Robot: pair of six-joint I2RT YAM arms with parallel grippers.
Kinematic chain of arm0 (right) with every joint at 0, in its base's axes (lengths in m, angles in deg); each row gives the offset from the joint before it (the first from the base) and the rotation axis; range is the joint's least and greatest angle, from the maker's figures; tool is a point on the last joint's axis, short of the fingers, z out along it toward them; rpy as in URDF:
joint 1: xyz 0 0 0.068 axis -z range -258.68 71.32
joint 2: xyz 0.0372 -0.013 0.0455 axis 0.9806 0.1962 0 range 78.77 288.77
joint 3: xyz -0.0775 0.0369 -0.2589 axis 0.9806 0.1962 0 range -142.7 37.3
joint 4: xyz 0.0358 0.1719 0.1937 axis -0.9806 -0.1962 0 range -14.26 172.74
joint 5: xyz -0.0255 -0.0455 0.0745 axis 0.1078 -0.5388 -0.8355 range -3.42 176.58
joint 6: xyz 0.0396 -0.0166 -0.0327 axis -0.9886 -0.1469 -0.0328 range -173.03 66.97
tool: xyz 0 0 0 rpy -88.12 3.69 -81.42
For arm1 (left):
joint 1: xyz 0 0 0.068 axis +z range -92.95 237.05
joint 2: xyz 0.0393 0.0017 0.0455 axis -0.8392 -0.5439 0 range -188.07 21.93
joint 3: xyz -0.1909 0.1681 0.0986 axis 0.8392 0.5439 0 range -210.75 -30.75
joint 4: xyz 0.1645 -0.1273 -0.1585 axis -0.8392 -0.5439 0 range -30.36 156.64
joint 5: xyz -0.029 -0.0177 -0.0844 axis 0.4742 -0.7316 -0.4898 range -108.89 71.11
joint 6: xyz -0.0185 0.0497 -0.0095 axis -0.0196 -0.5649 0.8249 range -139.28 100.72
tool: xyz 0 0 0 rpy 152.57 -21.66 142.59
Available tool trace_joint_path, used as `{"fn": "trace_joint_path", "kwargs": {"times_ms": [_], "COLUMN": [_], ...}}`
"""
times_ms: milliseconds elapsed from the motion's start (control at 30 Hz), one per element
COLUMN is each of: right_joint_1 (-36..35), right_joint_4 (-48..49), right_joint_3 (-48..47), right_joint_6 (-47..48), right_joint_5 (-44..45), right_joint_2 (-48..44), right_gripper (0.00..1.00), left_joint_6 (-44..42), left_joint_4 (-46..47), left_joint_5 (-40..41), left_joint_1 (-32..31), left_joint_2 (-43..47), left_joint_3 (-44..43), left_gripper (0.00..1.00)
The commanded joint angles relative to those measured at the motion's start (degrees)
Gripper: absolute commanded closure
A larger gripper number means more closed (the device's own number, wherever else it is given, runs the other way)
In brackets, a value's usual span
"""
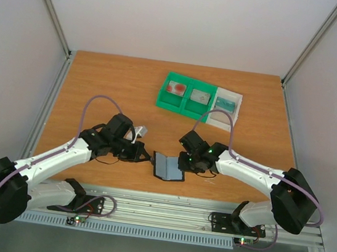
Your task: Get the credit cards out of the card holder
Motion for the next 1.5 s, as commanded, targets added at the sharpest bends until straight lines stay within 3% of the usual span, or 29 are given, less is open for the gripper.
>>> {"fn": "trace_joint_path", "kwargs": {"times_ms": [0,167,367,667,1033,1467], "right_joint_1": [-0.3,-0.2,-0.2,-0.2,-0.2,-0.1], "right_joint_4": [2.9,5.3,8.5,11.3,16.0,26.3], "right_joint_3": [0.5,1.4,1.5,1.7,4.3,4.1], "right_joint_6": [-0.7,-0.8,-1.3,-0.6,-1.0,-2.9], "right_joint_5": [0.1,-0.2,-2.1,-3.3,-5.7,-15.2], "right_joint_2": [-0.1,1.5,5.0,8.4,8.6,8.4], "right_gripper": [0.76,0.72,0.69,0.72,0.68,0.67], "left_joint_6": [-1.3,-2.6,-1.8,-0.3,-0.9,-1.8], "left_joint_4": [-1.1,-4.2,-2.3,-1.5,9.4,13.0], "left_joint_5": [3.4,9.4,9.6,11.0,12.9,11.1], "left_joint_1": [0.0,0.1,0.0,0.0,0.1,0.0], "left_joint_2": [0.6,0.6,0.0,-0.8,-7.7,-14.9], "left_joint_3": [0.2,1.7,4.0,4.3,6.5,7.7], "left_gripper": [1.00,0.99,0.94,0.71,0.71,0.82]}}
